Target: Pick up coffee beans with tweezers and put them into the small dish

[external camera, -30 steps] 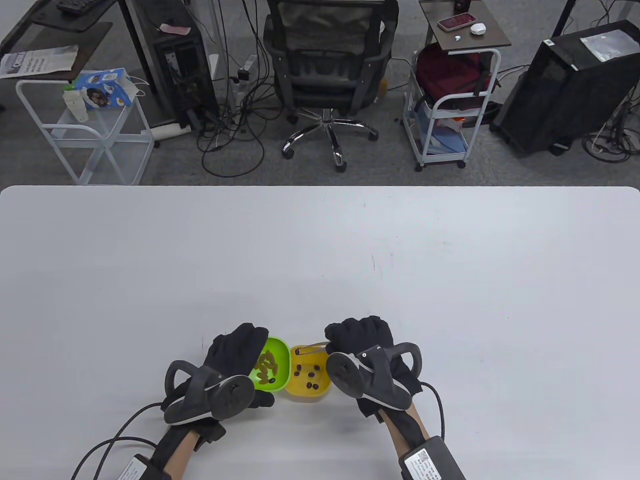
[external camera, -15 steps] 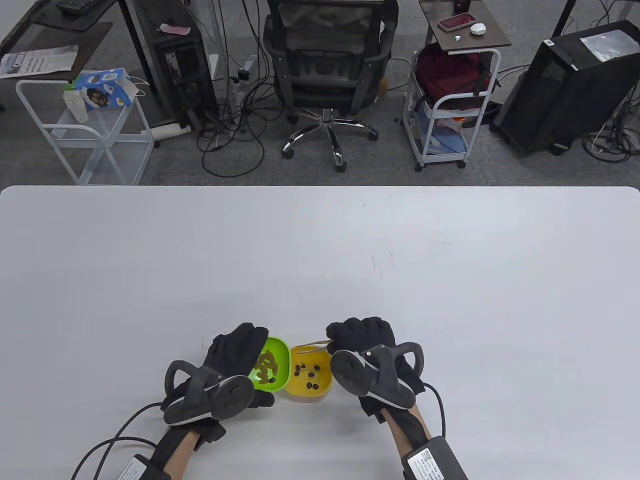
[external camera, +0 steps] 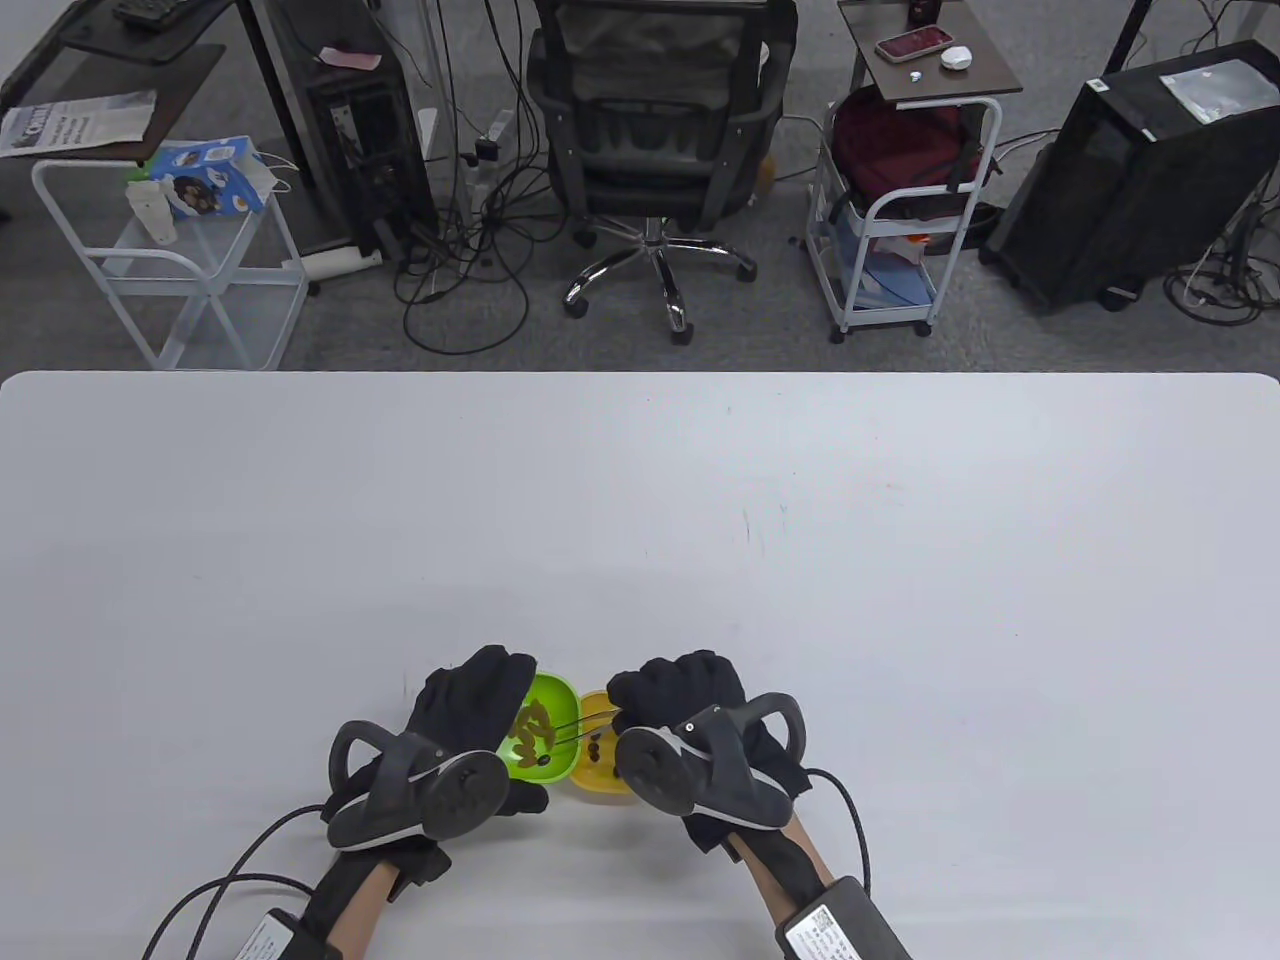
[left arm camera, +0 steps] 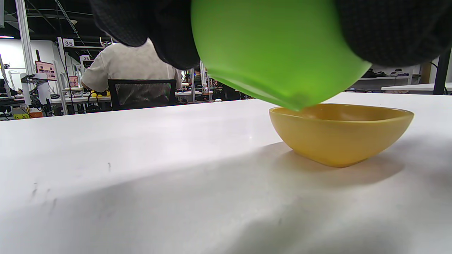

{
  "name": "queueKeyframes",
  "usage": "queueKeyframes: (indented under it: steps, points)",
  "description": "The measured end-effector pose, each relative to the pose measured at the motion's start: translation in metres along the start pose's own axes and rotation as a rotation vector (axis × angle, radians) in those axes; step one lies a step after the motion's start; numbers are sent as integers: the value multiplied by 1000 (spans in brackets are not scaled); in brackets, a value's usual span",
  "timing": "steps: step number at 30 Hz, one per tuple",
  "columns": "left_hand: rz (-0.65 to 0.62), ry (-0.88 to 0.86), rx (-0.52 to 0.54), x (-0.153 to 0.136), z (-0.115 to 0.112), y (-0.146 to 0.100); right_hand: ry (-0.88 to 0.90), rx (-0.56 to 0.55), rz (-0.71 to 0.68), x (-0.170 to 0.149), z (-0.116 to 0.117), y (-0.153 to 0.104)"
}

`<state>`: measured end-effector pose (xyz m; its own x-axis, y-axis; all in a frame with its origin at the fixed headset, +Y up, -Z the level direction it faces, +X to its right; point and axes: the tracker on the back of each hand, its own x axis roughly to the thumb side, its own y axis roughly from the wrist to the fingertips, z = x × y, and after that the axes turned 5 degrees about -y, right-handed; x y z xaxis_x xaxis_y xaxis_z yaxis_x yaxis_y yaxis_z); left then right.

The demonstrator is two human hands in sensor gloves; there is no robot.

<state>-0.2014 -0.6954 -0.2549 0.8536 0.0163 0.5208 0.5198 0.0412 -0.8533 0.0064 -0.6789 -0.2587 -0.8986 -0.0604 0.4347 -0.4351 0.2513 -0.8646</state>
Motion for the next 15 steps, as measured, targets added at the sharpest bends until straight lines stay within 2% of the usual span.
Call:
queueKeyframes:
  steps: [15]
  points:
    - [-2,3,-2,0,0,0,-57,35,-48,15,9,4]
